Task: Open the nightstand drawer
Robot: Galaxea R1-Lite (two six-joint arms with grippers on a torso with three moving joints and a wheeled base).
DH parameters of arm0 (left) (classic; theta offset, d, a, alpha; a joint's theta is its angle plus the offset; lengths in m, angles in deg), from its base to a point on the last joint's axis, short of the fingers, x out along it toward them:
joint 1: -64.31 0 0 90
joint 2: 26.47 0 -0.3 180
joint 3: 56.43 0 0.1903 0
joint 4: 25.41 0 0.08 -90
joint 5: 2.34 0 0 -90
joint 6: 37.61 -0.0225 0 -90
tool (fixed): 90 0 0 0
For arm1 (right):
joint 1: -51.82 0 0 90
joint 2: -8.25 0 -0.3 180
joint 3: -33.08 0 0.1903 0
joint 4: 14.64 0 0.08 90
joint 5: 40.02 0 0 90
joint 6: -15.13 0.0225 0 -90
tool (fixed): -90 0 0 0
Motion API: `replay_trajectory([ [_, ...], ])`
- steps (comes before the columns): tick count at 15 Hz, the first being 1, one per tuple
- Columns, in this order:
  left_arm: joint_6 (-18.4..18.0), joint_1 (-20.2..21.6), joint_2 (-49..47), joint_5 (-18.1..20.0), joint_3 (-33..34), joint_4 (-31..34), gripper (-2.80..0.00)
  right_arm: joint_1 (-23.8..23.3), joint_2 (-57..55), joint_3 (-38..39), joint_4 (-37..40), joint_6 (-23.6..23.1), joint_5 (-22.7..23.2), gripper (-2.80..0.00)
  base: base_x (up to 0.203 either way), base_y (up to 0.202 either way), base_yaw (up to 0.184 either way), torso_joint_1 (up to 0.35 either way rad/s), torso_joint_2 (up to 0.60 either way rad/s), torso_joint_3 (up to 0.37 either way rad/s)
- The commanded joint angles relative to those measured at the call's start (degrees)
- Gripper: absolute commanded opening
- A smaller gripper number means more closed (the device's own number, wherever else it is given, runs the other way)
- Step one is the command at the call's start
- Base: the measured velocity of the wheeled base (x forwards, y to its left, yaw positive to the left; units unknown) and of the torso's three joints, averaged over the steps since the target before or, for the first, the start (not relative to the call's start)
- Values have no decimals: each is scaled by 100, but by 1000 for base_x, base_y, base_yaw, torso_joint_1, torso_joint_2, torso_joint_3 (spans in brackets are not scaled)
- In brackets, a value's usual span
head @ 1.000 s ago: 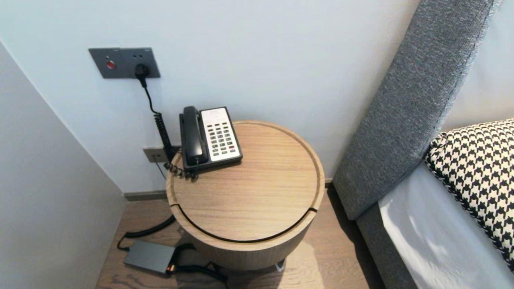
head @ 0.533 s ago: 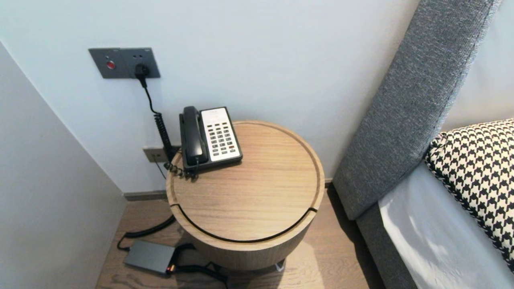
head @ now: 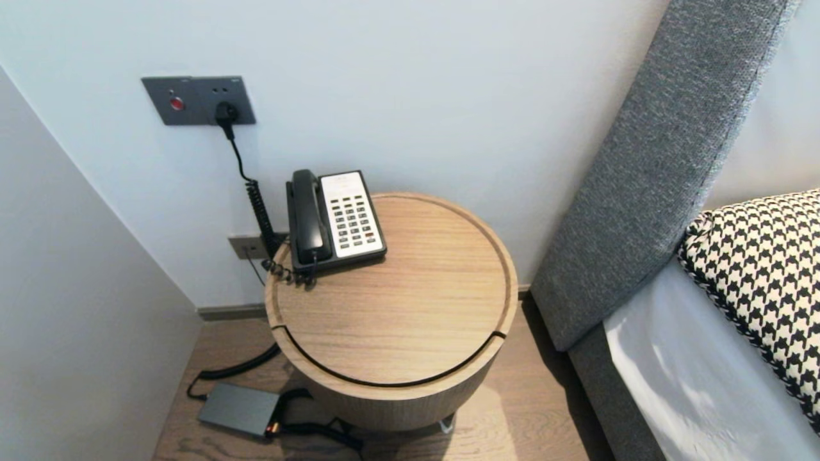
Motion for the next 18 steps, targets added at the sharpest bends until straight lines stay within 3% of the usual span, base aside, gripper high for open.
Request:
replay_trajectory([
  [1,10,-11,466,54,7,-4,-280,1,2,158,-5,-1,0,-280,0,0,0,0,0,0],
  [6,22,-16,721,162,131,-371,-280,1,-7,158,-5,-1,0,-280,0,0,0,0,0,0],
  [8,99,-16,721,103,392,-992,-280,1,2,158,-5,-1,0,-280,0,0,0,0,0,0],
  [11,536,-16,721,12,447,-1028,-280,1,-6,158,-5,-1,0,-280,0,0,0,0,0,0],
  [16,135,-16,723,12,447,-1063,-280,1,-1,158,-5,-1,0,-280,0,0,0,0,0,0],
  [18,141,-16,730,12,447,-1063,-280,1,1,158,-5,-1,0,-280,0,0,0,0,0,0],
])
